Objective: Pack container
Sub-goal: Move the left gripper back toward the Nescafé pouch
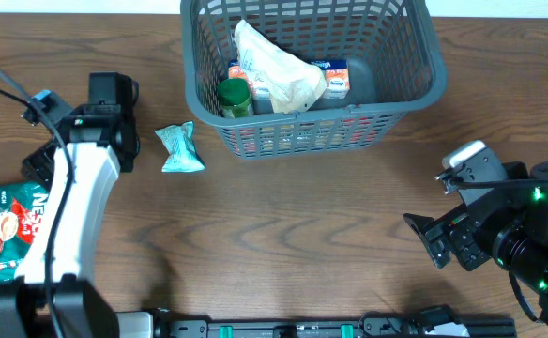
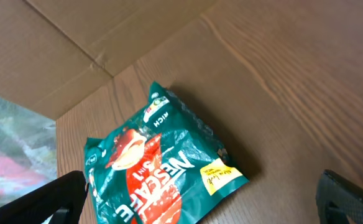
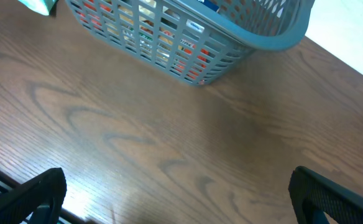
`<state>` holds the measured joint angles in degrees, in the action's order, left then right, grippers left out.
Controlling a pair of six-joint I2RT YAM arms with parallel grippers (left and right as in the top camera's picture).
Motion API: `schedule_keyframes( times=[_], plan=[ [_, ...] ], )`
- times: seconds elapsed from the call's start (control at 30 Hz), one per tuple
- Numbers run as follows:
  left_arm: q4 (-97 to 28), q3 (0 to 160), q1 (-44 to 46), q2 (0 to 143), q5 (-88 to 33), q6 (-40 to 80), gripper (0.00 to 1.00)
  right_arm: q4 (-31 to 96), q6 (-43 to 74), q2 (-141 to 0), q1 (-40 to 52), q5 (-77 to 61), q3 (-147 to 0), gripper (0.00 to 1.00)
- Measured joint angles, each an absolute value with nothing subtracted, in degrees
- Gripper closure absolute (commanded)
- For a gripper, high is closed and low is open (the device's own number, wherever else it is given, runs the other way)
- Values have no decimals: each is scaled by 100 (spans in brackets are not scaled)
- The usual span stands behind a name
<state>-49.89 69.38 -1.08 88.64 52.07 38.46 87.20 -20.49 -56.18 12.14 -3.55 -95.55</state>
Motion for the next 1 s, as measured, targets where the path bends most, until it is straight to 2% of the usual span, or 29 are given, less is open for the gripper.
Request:
schedule_keyframes(
  times=[0.23,0.43,1.0],
  plan=[
    [-4801,6938,-143,9666,5253,4233,1,8720,-2049,-5618,1214,-355,-9555,1],
    [-4451,6938,-650,10116,4803,4333,2,8720,-2049,-5618,1214,-355,-9555,1],
    [-3959,6936,-1872,10158,3618,3892,1,8722,-2049,-5618,1214,-355,-9555,1]
  ],
)
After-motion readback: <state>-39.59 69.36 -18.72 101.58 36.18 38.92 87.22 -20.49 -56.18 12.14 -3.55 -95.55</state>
